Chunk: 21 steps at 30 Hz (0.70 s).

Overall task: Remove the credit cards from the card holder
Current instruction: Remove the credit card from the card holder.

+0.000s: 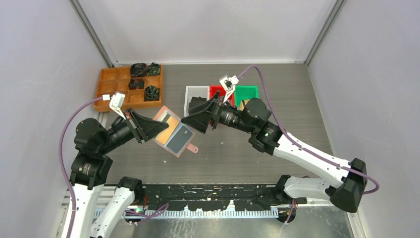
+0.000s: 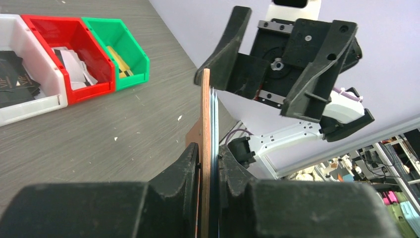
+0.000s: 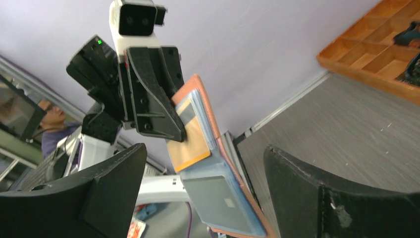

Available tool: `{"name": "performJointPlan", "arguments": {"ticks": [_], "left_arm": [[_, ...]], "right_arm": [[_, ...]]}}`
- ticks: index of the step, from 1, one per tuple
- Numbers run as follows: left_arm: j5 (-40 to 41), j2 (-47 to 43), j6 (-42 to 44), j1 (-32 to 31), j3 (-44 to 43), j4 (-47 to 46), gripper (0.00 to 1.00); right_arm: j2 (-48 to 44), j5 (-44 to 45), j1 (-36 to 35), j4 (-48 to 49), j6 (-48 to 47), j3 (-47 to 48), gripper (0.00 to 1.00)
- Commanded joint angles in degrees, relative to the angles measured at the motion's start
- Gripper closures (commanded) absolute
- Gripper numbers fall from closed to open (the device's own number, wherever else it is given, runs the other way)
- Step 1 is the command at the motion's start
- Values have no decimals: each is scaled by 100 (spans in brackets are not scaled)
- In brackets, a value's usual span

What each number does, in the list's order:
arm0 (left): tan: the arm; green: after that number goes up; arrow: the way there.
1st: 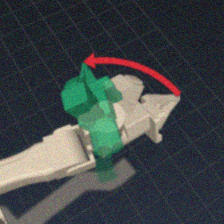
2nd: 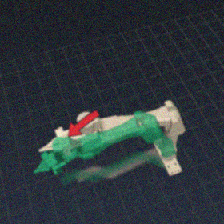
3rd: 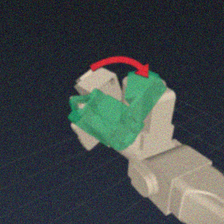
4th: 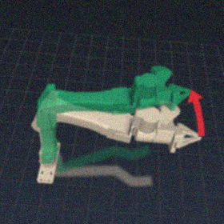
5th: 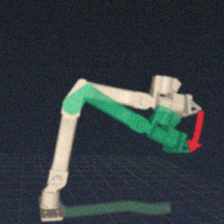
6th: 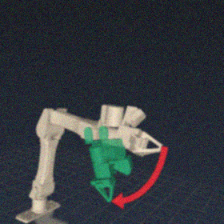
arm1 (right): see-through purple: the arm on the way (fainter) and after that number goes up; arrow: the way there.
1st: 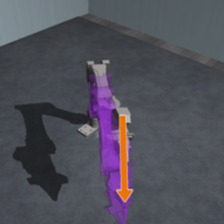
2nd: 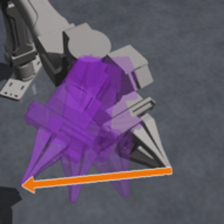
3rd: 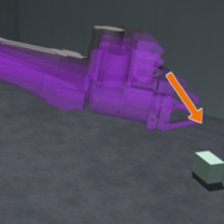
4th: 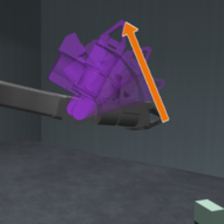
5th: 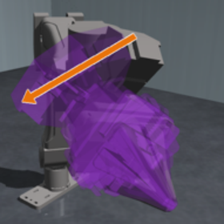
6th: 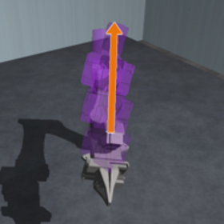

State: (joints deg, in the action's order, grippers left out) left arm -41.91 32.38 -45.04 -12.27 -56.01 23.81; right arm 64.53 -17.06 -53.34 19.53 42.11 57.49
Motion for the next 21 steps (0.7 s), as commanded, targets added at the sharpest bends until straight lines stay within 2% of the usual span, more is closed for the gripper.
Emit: {"name": "performJointPlan", "arguments": {"ticks": [1, 8, 11, 12, 14, 19, 21], "left_arm": [[-262, -68, -141, -12, -165, -504, 100], [-343, -66, -359, -12, -261, -607, 100], [-344, -51, -407, -12, -256, -635, 100], [-333, -42, -413, -16, -252, -635, 100], [-309, -43, -418, -13, -230, -632, 100], [-305, -80, -489, -14, -109, -577, 100], [-285, -134, -449, -13, -55, -476, 100]], "right_arm": [[280, -990, 48, 76, -137, 265, 7], [335, -1925, 79, 789, 199, -183, 7], [468, -2165, 79, 1143, 498, -296, 16], [546, -2271, 81, 1308, 668, -304, 20], [751, -2448, 83, 1624, 1072, -252, 36], [1184, -2598, 78, 1702, 1597, 72, 85], [1200, -2633, 91, 1402, 1532, 183, 95]]}}
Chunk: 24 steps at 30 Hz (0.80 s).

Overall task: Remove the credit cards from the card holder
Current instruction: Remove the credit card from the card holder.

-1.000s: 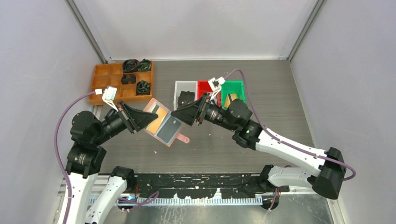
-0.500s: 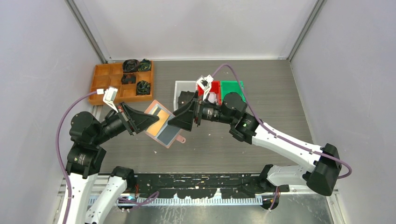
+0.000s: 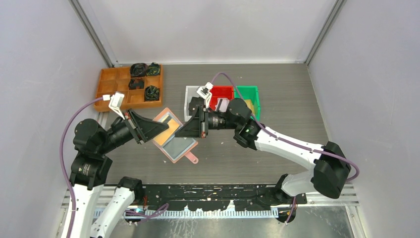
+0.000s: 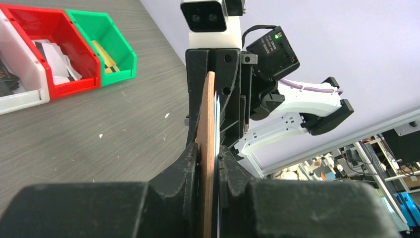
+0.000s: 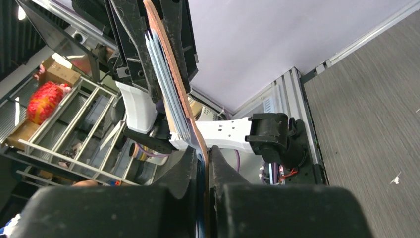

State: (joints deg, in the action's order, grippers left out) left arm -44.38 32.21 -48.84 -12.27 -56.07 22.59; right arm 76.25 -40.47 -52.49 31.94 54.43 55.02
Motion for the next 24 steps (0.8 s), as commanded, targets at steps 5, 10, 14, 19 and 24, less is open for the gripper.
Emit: {"name": "performJointPlan", "arguments": {"ticks": [5, 10, 14, 19, 24], "left_arm": [[-44, -204, 97, -12, 65, -109, 93], [-89, -238, 370, -13, 103, 32, 89], [-252, -193, 390, -12, 33, 25, 89], [-1107, -71, 373, -12, 17, -206, 78], [-1916, 93, 625, -12, -11, -174, 68]], "right_arm": [[-232, -320, 140, -782, -198, 586, 99], [-358, -625, 221, -2473, -1138, 1128, 99], [-419, -798, 235, -3467, -1716, 1431, 99], [-481, -958, 255, -4310, -2240, 1738, 99], [-401, -1063, 257, -5174, -2758, 2188, 99]]}}
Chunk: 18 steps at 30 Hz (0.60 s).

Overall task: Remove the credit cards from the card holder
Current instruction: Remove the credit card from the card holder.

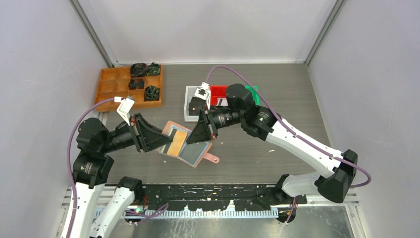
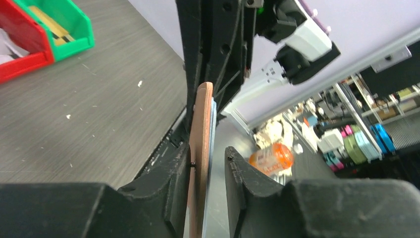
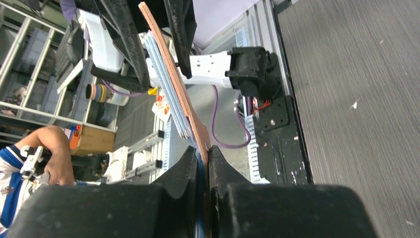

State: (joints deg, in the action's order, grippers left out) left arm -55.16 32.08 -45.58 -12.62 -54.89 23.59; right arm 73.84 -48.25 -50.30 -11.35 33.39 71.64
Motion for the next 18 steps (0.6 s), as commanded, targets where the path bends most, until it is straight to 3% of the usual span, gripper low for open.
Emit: {"name": "performJointPlan", "arguments": {"ticks": [1, 7, 18], "left_arm": [[-925, 135, 405, 23, -150, -203, 67], [-1109, 147, 832, 18, -151, -2, 66], [-1178, 144, 849, 20, -21, -141, 77]], "right_arm": [[-134, -320, 45, -988, -724, 614, 99], [41, -429, 40, -1389, -939, 1034, 99], [161, -636, 38, -1719, -1204, 1369, 99]]}}
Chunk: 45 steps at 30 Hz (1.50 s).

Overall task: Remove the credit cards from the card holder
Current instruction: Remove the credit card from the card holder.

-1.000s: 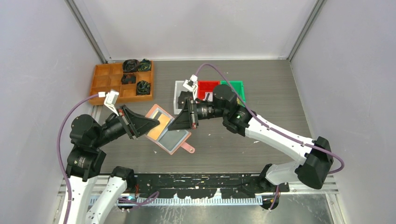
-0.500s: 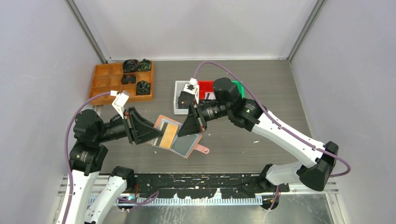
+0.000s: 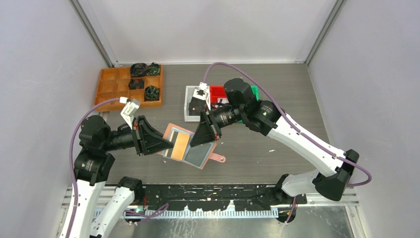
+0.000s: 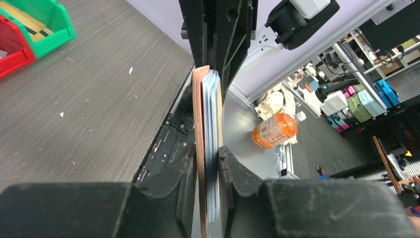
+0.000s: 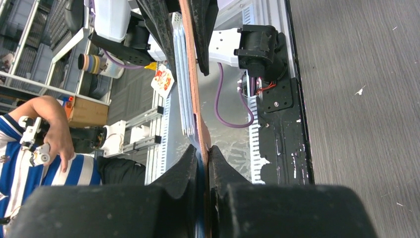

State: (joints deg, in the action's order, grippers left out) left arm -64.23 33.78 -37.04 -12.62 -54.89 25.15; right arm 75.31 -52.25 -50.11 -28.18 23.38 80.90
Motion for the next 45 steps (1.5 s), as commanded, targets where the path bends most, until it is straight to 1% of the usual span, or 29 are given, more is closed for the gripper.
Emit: {"name": "performJointPlan", "arguments": {"ticks": [1, 5, 11, 16, 19, 22, 24, 26, 28, 31, 32, 34, 38, 39, 42, 45], "left_arm": [[-266, -27, -16, 20, -21, -303, 78], [-77, -49, -99, 19, 38, -336, 79], [68, -97, -479, 21, 277, -657, 80], [178, -139, -506, 23, 371, -696, 80], [231, -148, -490, 23, 368, -703, 75], [164, -148, -498, 22, 348, -703, 64], [90, -158, -510, 18, 348, -698, 62], [41, -170, -549, 23, 368, -728, 63], [-56, -178, -624, 18, 398, -821, 65], [-251, -162, -780, 16, 405, -934, 73], [-328, -161, -858, 20, 413, -992, 74], [-452, -140, -1046, 23, 433, -1099, 74], [-538, -117, -1243, 23, 430, -1262, 66], [-550, -112, -1266, 19, 427, -1284, 66], [-615, -100, -1279, 20, 427, -1291, 66], [-704, -99, -1292, 22, 428, -1292, 71]], "right_arm": [[39, -248, 15, -51, -205, 482, 99], [136, -314, 5, 60, -148, 564, 99], [285, -398, -130, 383, 35, 664, 99], [310, -492, -217, 611, 132, 639, 99], [292, -523, -227, 673, 150, 620, 99], [268, -540, -227, 681, 147, 590, 99], [263, -539, -224, 681, 150, 576, 99], [272, -545, -228, 686, 145, 588, 99], [272, -565, -226, 699, 150, 601, 99], [267, -601, -227, 707, 125, 611, 99], [263, -614, -228, 708, 116, 611, 99], [278, -628, -219, 690, 98, 617, 99], [333, -637, -214, 520, 7, 726, 99], [335, -637, -218, 507, 9, 733, 99], [335, -654, -219, 497, -12, 755, 99], [372, -658, -218, 349, -109, 828, 99]]}}
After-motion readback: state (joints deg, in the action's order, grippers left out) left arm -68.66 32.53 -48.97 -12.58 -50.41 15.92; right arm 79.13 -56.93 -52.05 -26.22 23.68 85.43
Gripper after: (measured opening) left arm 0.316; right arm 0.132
